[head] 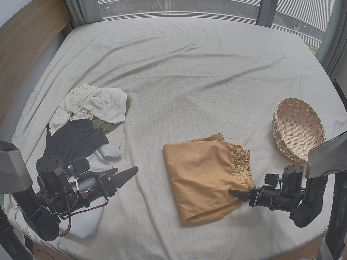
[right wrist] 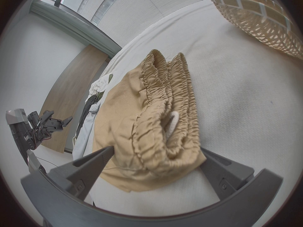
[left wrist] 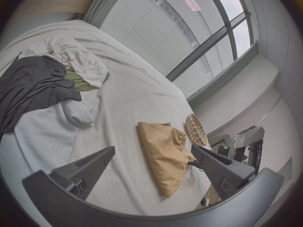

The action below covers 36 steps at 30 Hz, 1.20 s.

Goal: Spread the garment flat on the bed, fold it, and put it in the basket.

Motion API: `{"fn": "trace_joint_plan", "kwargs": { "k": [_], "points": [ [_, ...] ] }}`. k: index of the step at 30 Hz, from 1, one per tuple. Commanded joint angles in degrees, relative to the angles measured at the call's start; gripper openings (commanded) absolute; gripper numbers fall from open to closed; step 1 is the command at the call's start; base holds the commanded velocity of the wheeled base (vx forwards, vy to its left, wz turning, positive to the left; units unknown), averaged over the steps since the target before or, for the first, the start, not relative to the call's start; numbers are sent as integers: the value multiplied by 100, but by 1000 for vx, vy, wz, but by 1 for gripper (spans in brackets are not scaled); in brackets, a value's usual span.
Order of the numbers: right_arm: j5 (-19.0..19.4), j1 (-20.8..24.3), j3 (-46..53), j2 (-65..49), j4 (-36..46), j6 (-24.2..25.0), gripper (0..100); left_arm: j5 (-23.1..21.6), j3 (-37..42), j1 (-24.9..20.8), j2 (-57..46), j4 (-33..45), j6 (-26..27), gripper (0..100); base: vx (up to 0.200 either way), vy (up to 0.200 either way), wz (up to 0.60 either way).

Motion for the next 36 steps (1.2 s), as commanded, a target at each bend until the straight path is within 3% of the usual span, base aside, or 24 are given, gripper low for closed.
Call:
{"fn": "trace_joint_plan", "kwargs": {
  "k": [1,6,7,22,36],
  "points": [
    [3,-29,-93,183,1,5,100,-1,1,12,27,-1,-10,100,0,0,0],
    [3,-47,-111,131,-8,14,100,-1,-8,3,27,-1,-10,100,0,0,0],
    [3,-56,-111,131,-8,14,0,-1,-8,3,27,-1,-10,100,0,0,0],
    [-6,6,-41,-45,-16,14,0,-1,-25,12,80,-1,-10,100,0,0,0],
    [443,472,443,-2198,19,181,0,8,1,-23,71,-1,34,100,0,0,0]
  ]
}}
